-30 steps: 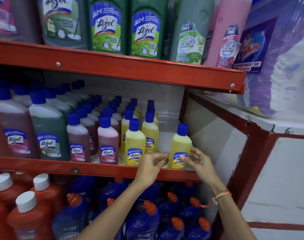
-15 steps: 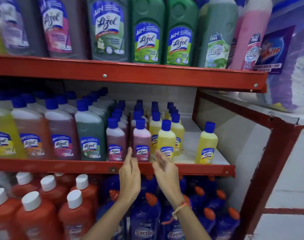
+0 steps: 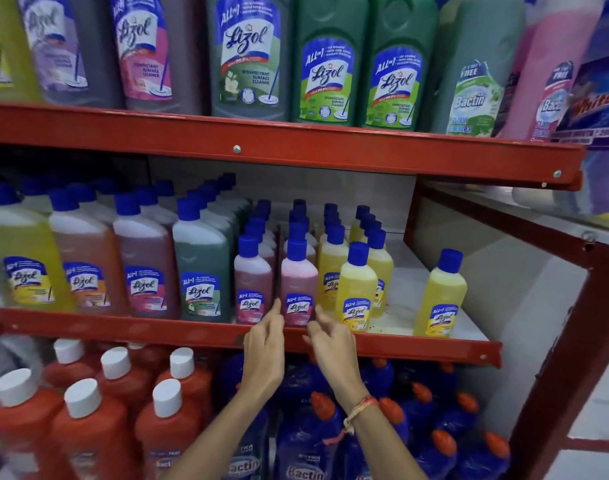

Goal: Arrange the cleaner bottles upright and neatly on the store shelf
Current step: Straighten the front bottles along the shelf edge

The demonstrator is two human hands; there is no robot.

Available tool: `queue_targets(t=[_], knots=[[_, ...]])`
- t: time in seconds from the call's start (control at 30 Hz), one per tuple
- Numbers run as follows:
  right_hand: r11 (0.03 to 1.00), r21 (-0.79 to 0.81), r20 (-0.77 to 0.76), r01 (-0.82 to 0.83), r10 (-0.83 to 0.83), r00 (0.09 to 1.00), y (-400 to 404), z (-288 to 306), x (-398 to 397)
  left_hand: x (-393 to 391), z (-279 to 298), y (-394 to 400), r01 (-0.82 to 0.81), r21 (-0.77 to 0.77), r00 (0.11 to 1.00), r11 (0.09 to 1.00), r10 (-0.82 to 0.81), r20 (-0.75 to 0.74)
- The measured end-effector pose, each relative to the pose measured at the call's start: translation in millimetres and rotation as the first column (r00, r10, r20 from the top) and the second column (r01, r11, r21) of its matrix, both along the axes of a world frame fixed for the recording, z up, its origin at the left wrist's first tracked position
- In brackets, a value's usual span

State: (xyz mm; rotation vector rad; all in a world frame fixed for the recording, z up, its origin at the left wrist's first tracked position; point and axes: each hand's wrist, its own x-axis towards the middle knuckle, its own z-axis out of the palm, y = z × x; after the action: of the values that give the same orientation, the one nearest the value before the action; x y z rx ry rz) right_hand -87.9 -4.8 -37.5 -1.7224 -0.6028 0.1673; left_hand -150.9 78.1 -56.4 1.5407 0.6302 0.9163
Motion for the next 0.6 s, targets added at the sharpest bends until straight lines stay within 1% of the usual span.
queue_targets(t=[0.1,0.23,0.33,0.4,0.47,0.53,0.6], knots=[[1.0,-0.006,-0.012,0.001,-0.002,1.0,3,1,-1,-1,-1,0,0.014,-0.001,1.0,1.0,-0.014,0.001],[0.998,-0.058,0.018,-0.001,0.002,1.0,-1,7,-4,-3,0,0,0.026,0.022,0.999,0.999,-0.025,-0.02],[0.996,-0.088,0.051,-0.008,0.013,0.999,-8,12,-8,-9,7,-11,-0.022,0.095,1.0,0.995,0.023,-0.01],[0.995,-0.067,0.098,0.078,-0.071,0.993,-17,14,-9,-14,11,-23,-0.092,0.121,0.993,0.988,0.082,0.087],[0.971,0.031,0.131,0.236,-0.237,0.962,-30,15,-9,-14,12,-36,-0.145,0.144,0.978,0.979,0.12,0.169],[0.92,0.149,0.129,0.362,-0.381,0.915,-42,13,-4,-8,12,-47,-0.114,0.159,0.98,0.981,0.084,0.183],[0.884,0.194,0.111,0.426,-0.451,0.886,-49,11,5,2,13,-54,-0.017,0.127,0.988,0.992,-0.003,0.153]])
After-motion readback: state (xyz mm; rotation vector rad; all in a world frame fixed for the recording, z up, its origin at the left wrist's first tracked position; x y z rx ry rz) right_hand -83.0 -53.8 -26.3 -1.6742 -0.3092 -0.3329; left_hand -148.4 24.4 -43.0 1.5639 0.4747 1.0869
